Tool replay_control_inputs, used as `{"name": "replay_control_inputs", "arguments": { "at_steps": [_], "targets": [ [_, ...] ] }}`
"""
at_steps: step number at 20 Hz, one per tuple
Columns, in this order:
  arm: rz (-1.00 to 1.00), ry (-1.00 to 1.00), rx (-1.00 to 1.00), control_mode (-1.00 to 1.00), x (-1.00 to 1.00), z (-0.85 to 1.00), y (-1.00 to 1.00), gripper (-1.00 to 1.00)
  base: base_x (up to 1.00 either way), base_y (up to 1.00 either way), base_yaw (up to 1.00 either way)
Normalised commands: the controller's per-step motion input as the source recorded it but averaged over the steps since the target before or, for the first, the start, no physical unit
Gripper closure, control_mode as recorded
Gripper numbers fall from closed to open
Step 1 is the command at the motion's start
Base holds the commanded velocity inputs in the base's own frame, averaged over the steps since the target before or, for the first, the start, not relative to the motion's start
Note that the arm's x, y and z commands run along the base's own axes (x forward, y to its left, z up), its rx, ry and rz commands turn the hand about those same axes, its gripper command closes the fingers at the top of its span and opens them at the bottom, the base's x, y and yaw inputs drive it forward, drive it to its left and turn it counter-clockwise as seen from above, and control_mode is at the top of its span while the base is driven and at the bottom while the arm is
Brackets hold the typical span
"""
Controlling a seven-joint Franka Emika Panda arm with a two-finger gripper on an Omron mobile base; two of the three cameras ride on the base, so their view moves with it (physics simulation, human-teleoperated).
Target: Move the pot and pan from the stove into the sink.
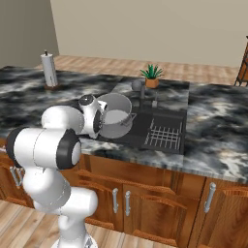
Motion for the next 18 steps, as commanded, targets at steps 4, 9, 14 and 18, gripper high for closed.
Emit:
{"name": "replay_control_inputs", "arguments": {
  "at_steps": [4, 9, 14, 18],
  "targets": [
    [0.00, 0.29, -0.11, -1.00, 0.30, 0.02, 0.13, 1.00, 0.00, 0.00, 0.00],
    [0.00, 0.15, -0.13, -1.00, 0.13, -0.07, 0.09, 1.00, 0.00, 0.00, 0.00],
    [0.00, 0.07, -0.06, -1.00, 0.04, -0.07, 0.01, 1.00, 0.00, 0.00, 0.00],
    [0.00, 0.06, 0.00, -1.00, 0.28, -0.10, 0.00, 1.00, 0.00, 0.00, 0.00]
  ]
}}
